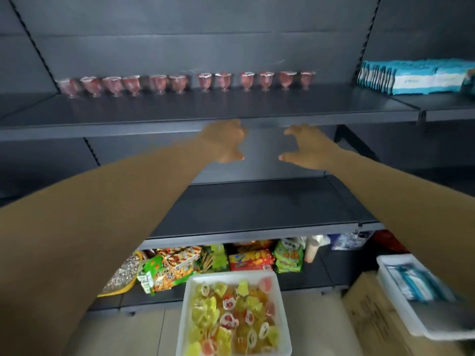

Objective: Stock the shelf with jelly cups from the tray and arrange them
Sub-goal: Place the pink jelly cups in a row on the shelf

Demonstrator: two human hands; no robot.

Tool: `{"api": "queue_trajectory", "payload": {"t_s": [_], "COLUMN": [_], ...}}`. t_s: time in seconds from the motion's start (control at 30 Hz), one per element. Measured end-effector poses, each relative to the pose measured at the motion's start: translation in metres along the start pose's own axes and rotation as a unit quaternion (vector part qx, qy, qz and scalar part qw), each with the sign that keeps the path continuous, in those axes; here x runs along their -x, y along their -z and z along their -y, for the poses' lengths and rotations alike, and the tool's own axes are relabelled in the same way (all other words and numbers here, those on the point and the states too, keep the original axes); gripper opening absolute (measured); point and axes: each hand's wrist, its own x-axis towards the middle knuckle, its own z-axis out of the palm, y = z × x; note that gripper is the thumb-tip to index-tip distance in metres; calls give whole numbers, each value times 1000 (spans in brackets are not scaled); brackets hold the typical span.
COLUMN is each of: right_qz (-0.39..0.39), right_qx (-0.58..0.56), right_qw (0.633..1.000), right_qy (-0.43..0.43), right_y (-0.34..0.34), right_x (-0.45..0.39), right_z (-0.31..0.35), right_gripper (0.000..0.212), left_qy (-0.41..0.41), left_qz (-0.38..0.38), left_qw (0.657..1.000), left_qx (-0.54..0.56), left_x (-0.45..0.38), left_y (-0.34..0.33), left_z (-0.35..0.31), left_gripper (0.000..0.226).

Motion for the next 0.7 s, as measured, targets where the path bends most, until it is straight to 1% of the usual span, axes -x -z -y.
{"api": "queue_trajectory", "payload": {"t_s": [0.1, 0.17, 0.23, 0.3, 0.37, 0.53, 0.6, 0.7], "right_qz": [31, 53, 86, 122, 155, 286, 321, 353], "right_qx": [-17, -38, -47, -46, -39, -24, -19, -1], "right_qw": [999, 998, 995, 991, 986, 957, 946, 936], "right_qy": [-7, -15, -22, -30, -35, -29, -26, -17], "right_y": [-54, -94, -138, -187, -240, -370, -416, -476], "right_x": [28, 39, 48, 55, 62, 64, 55, 38], "right_z": [7, 6, 1, -9, -23, -77, -103, -137], "right_gripper": [65, 62, 60, 59, 57, 56, 52, 53], "left_qy": [0, 5, 14, 28, 48, 94, 117, 147], "left_qz": [29, 44, 78, 129, 174, 288, 316, 332], "left_qw": [1000, 999, 995, 987, 975, 929, 908, 885], "left_qx": [3, 31, 65, 96, 132, 215, 251, 291], "left_x": [34, 50, 62, 73, 82, 95, 93, 86], "left_y": [-45, -81, -127, -185, -248, -407, -465, -542], "left_z": [6, 9, 9, 6, -1, -20, -26, -33], "left_gripper": [50, 49, 50, 52, 51, 58, 58, 62]}}
